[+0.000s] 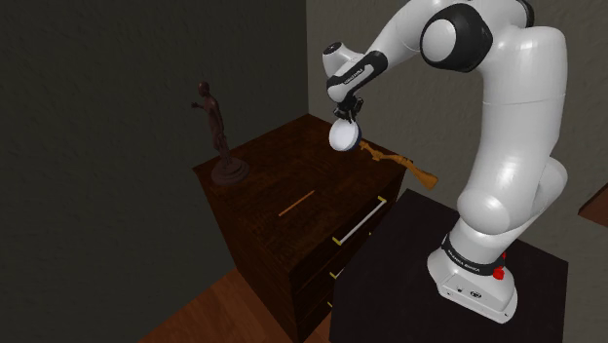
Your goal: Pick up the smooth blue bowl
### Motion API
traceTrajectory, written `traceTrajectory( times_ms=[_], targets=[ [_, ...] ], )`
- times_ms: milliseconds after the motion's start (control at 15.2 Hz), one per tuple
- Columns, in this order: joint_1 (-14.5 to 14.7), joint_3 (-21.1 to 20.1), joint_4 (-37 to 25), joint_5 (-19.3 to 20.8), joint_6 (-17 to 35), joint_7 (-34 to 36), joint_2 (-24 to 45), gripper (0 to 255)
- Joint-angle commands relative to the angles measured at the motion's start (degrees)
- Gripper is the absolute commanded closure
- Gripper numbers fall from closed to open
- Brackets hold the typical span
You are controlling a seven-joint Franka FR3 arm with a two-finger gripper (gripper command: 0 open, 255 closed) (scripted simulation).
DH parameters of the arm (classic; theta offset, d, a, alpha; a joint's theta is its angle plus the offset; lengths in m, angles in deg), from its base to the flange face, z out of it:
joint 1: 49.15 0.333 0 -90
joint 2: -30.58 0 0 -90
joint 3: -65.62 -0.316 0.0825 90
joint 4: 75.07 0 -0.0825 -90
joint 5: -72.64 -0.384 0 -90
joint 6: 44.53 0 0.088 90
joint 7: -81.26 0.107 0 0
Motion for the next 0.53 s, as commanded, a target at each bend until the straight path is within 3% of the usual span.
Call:
traceTrajectory(
  times_ms=[0, 462],
  targets=[
    [0.0, 0.0, 0.0, 0.0, 0.0, 0.0, 0.0, 255],
    [0.0, -0.3, -1.1, -0.8, -2.8, -1.5, -1.9, 255]
  ],
)
